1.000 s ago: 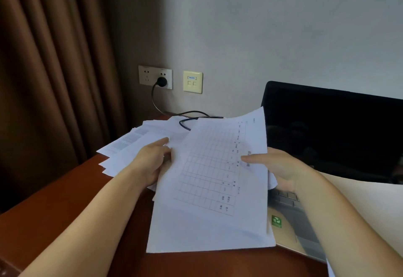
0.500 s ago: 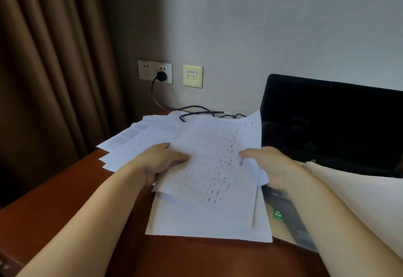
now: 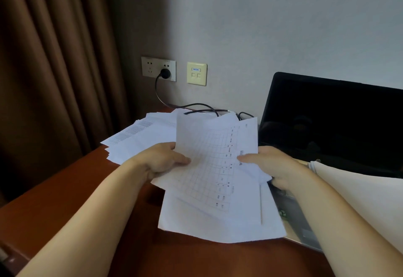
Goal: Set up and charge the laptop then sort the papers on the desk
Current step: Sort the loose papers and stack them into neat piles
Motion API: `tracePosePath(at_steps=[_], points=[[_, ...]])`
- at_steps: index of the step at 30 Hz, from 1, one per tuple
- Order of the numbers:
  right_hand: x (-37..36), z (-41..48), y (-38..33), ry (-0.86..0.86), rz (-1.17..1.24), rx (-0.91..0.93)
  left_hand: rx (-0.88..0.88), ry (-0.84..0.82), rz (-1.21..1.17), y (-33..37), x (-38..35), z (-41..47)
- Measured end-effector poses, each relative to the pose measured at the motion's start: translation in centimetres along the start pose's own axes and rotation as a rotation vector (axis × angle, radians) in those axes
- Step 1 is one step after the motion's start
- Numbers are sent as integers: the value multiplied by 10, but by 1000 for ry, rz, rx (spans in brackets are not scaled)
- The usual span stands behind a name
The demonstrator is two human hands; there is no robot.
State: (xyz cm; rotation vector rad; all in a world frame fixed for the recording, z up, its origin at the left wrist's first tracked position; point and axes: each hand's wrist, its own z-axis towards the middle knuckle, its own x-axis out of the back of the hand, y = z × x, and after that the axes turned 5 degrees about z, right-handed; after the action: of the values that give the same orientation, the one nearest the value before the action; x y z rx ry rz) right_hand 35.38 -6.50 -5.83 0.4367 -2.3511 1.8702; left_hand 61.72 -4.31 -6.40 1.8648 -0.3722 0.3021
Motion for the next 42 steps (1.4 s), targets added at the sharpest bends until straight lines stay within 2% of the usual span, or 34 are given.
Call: tracePosePath(at_steps=[2, 8, 14, 18, 30, 35, 40, 42], points=[[0, -1, -1, -12, 6, 66, -101, 87, -25, -3, 1, 2], [-10, -11, -27, 336, -16, 418, -573, 419, -108, 10, -5, -12], [-20, -31, -45, 308, 89, 716, -831, 565, -265, 26, -18, -28], [-19, -36, -53, 331, 54, 798, -846, 660, -234, 38, -27, -26], [-17, -34, -46, 409, 173, 796, -790, 543, -225, 29, -25, -22], [-18, -27, -41, 362, 173, 710, -744, 529, -246, 26, -25, -19], [-26, -32, -39, 492, 262, 789, -821, 643, -253, 27, -25, -25], [-30, -33, -40, 438, 251, 791, -841, 641, -245, 28, -25, -27]])
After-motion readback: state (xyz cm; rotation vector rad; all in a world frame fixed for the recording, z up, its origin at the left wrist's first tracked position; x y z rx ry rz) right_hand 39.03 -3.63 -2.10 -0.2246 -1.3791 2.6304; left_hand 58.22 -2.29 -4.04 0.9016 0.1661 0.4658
